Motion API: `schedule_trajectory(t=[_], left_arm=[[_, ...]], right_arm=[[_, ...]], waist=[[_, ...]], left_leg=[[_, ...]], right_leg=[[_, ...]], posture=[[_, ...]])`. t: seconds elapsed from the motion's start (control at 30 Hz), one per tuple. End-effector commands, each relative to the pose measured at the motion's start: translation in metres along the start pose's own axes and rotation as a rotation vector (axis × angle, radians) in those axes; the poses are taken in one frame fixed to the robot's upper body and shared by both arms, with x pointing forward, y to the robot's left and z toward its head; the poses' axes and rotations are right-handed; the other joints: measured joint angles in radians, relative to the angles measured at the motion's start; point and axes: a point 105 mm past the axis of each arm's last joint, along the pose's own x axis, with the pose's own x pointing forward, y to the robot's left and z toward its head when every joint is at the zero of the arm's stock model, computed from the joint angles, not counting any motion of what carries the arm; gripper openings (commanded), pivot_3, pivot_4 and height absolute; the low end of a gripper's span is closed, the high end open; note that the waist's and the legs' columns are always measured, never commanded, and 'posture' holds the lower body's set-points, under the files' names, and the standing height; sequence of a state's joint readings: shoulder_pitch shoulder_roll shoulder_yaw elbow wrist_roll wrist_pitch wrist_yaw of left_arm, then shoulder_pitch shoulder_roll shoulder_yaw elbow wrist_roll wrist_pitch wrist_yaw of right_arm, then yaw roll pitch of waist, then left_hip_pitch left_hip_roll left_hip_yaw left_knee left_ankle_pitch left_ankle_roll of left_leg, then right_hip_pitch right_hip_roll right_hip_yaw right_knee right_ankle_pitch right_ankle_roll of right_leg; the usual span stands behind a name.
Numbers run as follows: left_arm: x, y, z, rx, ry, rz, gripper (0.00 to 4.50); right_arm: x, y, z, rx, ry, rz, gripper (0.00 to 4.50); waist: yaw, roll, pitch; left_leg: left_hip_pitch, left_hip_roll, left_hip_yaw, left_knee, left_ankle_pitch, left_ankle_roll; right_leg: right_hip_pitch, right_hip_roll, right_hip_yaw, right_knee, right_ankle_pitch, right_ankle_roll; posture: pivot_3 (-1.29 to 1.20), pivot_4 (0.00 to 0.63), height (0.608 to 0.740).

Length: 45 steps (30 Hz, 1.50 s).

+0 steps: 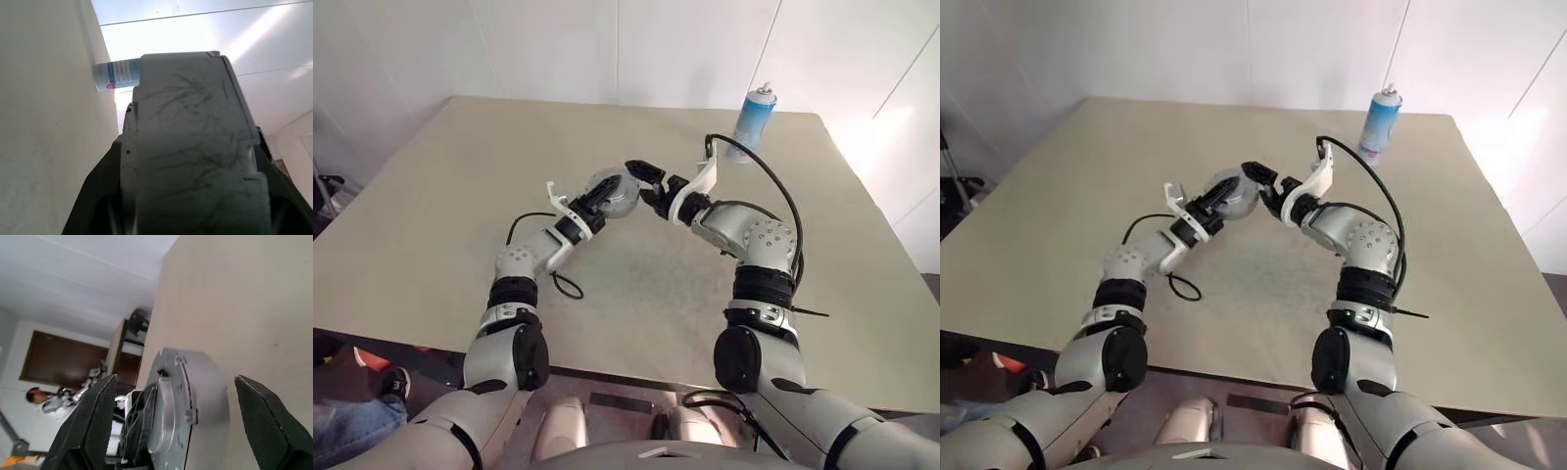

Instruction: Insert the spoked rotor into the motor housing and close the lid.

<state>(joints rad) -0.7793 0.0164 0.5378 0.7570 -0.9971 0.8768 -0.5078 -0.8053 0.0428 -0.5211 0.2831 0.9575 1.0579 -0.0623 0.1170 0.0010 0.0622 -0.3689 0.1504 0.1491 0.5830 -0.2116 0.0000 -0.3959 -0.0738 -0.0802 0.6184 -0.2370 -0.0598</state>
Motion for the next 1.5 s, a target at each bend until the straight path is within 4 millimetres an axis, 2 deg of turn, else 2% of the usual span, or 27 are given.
schedule_trajectory(t=[0.03, 0.2, 0.3, 0.4, 0.83, 0.87, 0.97, 1.03, 1.07, 1.2, 1.3, 1.4, 1.5], left_arm=[[-0.001, -0.017, 0.02, 0.116, -0.069, -0.039, 2.36], [-0.033, -0.011, 0.055, 0.226, -0.236, 0.04, 2.36], [-0.056, -0.01, 0.069, 0.257, -0.314, 0.073, 2.36], [-0.077, 0.001, 0.084, 0.279, -0.405, 0.173, 2.36], [-0.13, 0.032, 0.128, 0.305, -0.623, 0.484, 2.36], [-0.135, 0.035, 0.132, 0.303, -0.635, 0.513, 2.86], [-0.152, 0.04, 0.144, 0.307, -0.681, 0.6, 3.69], [-0.164, 0.038, 0.153, 0.342, -0.708, 0.628, 4.38], [-0.174, 0.034, 0.163, 0.347, -0.749, 0.637, 4.47], [-0.209, 0.009, 0.199, 0.423, -0.873, 0.664, 4.47], [-0.22, -0.007, 0.214, 0.482, -0.909, 0.668, 4.47], [-0.215, -0.02, 0.217, 0.589, -0.877, 0.663, 4.47], [-0.188, -0.036, 0.207, 0.79, -0.777, 0.606, 4.47]], right_arm=[[0.001, 0.004, 0.01, -0.058, -0.056, -0.01, 4.25], [0.001, -0.003, 0.01, -0.092, -0.059, -0.041, 4.25], [0.001, -0.008, 0.008, -0.095, -0.052, -0.055, 4.25], [0.003, -0.008, 0.006, -0.096, -0.044, -0.055, 4.25], [0.012, -0.011, -0.002, -0.089, 0.009, -0.061, 4.25], [0.012, -0.011, -0.002, -0.09, 0.01, -0.063, 4.28], [0.013, -0.012, -0.002, -0.088, 0.013, -0.066, 4.28], [0.013, -0.014, -0.003, -0.08, 0.022, -0.073, 4.28], [0.014, -0.015, -0.004, -0.077, 0.026, -0.079, 4.28], [0.016, -0.019, -0.009, -0.076, 0.052, -0.095, 4.28], [0.018, -0.02, -0.01, -0.081, 0.061, -0.098, 4.28], [0.018, -0.018, -0.01, -0.135, 0.056, -0.089, 4.28], [0.016, -0.012, -0.004, -0.337, -0.003, -0.072, 4.28]], waist=[[0.002, 0.0, 0.0], [0.001, 0.0, 0.0], [0.002, 0.0, 0.0], [0.005, 0.0, 0.0], [0.005, -0.001, 0.001], [0.005, -0.001, 0.001], [-0.001, -0.001, 0.001], [-0.016, -0.001, 0.0], [-0.023, -0.001, 0.0], [-0.047, -0.002, 0.001], [-0.04, -0.002, 0.001], [-0.021, -0.002, 0.001], [-0.006, -0.003, 0.001]], left_leg=[[0.0, 0.0, 0.0, 0.0, 0.0, 0.0], [0.0, 0.0, 0.0, 0.0, 0.0, 0.0], [0.0, 0.0, 0.0, 0.0, 0.0, 0.0], [0.0, 0.0, 0.0, 0.001, 0.0, 0.0], [0.001, 0.001, -0.001, 0.009, 0.0, 0.0], [0.001, 0.001, -0.001, 0.009, 0.0, 0.0], [0.004, 0.002, -0.001, 0.01, 0.0, 0.0], [0.007, 0.002, -0.001, 0.01, 0.0, -0.001], [0.009, 0.003, -0.001, 0.01, 0.0, -0.001], [0.015, 0.004, -0.001, 0.009, 0.002, -0.005], [0.014, 0.005, -0.002, 0.007, 0.003, -0.006], [0.013, 0.004, -0.001, 0.006, 0.003, -0.006], [0.011, 0.004, -0.001, 0.007, 0.002, -0.006]], right_leg=[[0.0, 0.0, 0.0, 0.0, 0.0, 0.0], [0.0, 0.0, 0.0, 0.0, 0.0, 0.0], [0.0, 0.0, 0.0, 0.0, 0.0, 0.0], [0.0, 0.0, 0.0, 0.0, 0.0, 0.0], [0.004, 0.0, 0.0, 0.002, 0.003, 0.002], [0.004, 0.0, 0.0, 0.002, 0.003, 0.002], [0.005, 0.0, 0.0, 0.004, 0.003, 0.001], [0.007, 0.0, 0.0, 0.005, 0.004, 0.0], [0.009, 0.0, 0.0, 0.005, 0.004, 0.001], [0.011, 0.002, 0.001, 0.004, 0.002, 0.004], [0.01, 0.004, 0.001, 0.004, 0.002, 0.003], [0.011, 0.004, 0.001, 0.003, 0.006, -0.002], [0.01, 0.003, 0.0, 0.002, 0.006, -0.003]], posture=[[0.0, 0.0, 0.74], [0.0, 0.0, 0.74], [0.0, 0.0, 0.74], [0.0, 0.0, 0.74], [0.0, 0.0, 0.74], [0.0, 0.0, 0.74], [0.0, 0.0, 0.74], [0.0, 0.0, 0.74], [0.0, 0.0, 0.74], [0.0, 0.0, 0.74], [0.0, 0.0, 0.74], [0.0, 0.0, 0.74], [0.0, 0.0, 0.74]])
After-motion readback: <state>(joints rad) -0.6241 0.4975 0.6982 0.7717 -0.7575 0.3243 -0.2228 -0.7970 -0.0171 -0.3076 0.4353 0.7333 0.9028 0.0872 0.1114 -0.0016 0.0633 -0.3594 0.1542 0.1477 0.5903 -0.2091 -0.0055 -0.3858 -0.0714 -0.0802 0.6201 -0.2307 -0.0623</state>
